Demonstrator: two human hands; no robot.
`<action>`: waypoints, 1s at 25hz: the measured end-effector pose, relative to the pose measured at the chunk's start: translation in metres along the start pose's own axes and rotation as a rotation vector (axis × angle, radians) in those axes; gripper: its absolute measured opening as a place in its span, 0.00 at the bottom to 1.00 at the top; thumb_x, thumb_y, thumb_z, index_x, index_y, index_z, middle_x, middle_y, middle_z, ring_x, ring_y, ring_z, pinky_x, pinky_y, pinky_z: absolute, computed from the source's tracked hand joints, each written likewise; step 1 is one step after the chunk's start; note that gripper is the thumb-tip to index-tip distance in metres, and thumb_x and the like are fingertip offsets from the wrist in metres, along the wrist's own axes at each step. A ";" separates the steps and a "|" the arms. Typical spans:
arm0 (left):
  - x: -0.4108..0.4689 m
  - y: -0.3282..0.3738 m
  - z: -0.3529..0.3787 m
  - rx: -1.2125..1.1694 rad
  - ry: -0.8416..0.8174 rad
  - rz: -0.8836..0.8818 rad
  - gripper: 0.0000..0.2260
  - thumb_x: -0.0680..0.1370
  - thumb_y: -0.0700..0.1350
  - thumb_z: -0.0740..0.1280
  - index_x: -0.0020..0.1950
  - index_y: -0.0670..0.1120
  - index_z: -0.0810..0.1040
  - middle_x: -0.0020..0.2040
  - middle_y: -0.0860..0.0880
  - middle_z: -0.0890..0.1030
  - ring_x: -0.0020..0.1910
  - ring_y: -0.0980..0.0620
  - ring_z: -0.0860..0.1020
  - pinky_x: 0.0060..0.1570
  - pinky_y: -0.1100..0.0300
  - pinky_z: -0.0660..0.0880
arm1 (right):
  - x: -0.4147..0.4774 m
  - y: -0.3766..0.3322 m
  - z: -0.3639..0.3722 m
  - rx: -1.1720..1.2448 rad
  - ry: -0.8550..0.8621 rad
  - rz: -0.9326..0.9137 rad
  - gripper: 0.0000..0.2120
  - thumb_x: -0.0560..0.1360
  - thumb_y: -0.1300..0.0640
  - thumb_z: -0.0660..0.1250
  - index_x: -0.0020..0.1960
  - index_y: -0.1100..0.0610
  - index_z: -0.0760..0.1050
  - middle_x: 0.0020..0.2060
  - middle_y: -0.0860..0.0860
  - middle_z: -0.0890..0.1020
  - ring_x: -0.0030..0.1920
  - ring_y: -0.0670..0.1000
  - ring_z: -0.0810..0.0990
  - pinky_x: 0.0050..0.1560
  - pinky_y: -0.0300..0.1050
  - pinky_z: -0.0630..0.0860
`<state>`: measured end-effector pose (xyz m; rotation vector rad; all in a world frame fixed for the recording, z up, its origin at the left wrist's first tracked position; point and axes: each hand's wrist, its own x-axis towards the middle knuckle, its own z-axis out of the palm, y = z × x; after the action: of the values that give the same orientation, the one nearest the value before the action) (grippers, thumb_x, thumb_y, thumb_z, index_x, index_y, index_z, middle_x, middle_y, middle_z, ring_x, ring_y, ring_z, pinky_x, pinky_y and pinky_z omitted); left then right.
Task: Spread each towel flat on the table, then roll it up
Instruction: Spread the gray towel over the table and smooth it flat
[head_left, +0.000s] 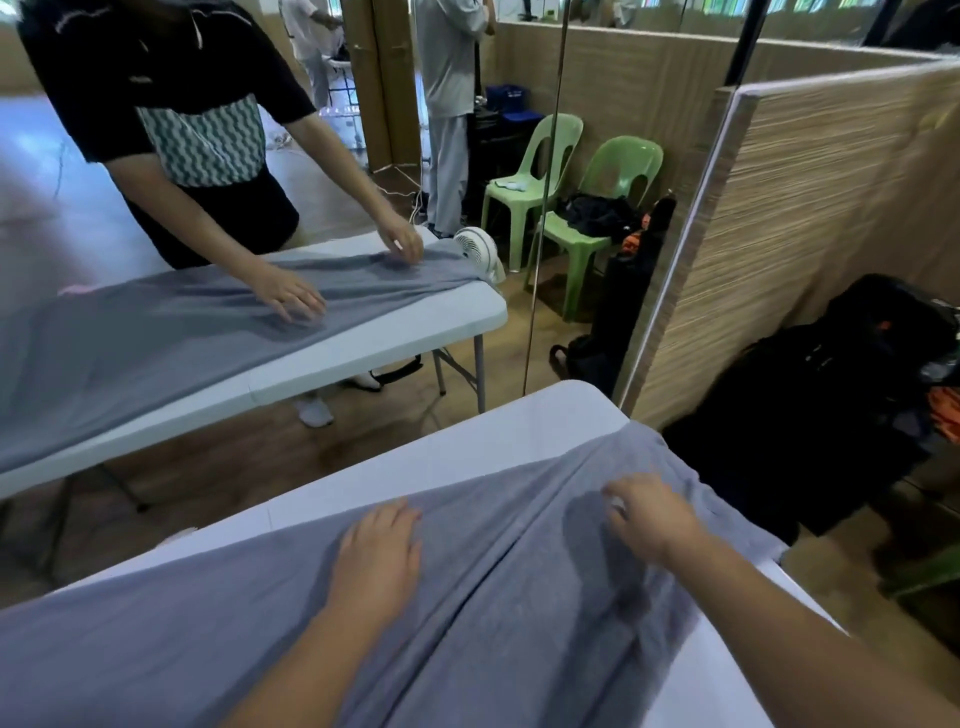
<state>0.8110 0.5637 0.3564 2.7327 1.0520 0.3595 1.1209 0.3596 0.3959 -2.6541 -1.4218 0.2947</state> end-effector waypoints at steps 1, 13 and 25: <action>0.017 -0.010 0.002 0.033 -0.009 -0.041 0.19 0.77 0.47 0.67 0.68 0.50 0.75 0.70 0.49 0.74 0.68 0.45 0.72 0.65 0.46 0.70 | 0.025 0.003 0.002 -0.042 -0.005 -0.024 0.18 0.76 0.53 0.56 0.64 0.52 0.75 0.64 0.52 0.77 0.64 0.56 0.73 0.64 0.50 0.69; 0.052 -0.007 -0.048 -0.058 0.142 -0.175 0.03 0.77 0.45 0.68 0.48 0.51 0.81 0.44 0.51 0.75 0.44 0.45 0.77 0.41 0.51 0.72 | 0.092 0.023 -0.041 0.016 0.126 -0.198 0.04 0.70 0.55 0.66 0.44 0.51 0.78 0.42 0.50 0.76 0.48 0.56 0.75 0.46 0.51 0.73; -0.175 0.034 -0.072 -0.212 -0.876 0.374 0.24 0.84 0.53 0.43 0.69 0.44 0.69 0.67 0.36 0.68 0.66 0.39 0.68 0.60 0.49 0.54 | -0.190 0.079 0.022 0.029 -0.071 -0.348 0.11 0.67 0.48 0.71 0.41 0.45 0.69 0.38 0.42 0.72 0.40 0.49 0.72 0.35 0.43 0.71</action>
<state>0.6855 0.4262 0.4070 2.4339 0.2523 -0.6025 1.0771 0.1583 0.3810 -2.3356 -1.8476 0.3706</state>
